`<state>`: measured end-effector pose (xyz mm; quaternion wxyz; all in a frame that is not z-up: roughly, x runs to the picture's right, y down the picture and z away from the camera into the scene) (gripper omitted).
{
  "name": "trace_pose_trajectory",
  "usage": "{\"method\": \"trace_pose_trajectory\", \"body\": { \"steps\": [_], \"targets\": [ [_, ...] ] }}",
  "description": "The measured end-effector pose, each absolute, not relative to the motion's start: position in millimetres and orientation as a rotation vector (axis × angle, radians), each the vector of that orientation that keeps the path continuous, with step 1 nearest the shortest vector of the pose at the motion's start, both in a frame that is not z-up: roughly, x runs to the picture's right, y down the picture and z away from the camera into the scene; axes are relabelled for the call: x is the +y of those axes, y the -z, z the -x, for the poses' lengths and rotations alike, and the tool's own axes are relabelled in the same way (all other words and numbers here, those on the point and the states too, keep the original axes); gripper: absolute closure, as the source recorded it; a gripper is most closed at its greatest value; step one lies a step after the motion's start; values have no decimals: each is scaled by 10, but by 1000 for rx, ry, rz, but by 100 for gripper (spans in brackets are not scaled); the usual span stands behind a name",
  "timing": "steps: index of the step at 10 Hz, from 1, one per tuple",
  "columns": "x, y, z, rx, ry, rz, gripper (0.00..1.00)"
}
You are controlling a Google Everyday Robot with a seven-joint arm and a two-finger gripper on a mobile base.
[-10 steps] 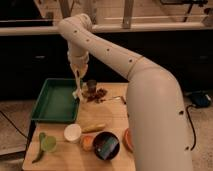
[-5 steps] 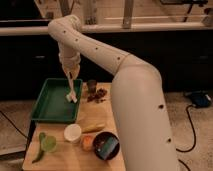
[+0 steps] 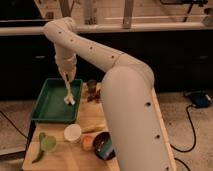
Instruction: Place brush in tray
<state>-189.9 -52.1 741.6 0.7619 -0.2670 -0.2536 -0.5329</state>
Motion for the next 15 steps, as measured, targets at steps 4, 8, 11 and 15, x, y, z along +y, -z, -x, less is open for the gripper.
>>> {"method": "trace_pose_trajectory", "body": {
  "steps": [4,8,11,15],
  "targets": [
    [-477,-7482,2007,-578,1195,575,100],
    [-463,-7496,2110,-615,1244,536,100],
    [-437,-7510,2205,-636,1279,528,100],
    [-394,-7509,2256,-649,1308,525,100]
  ]
}}
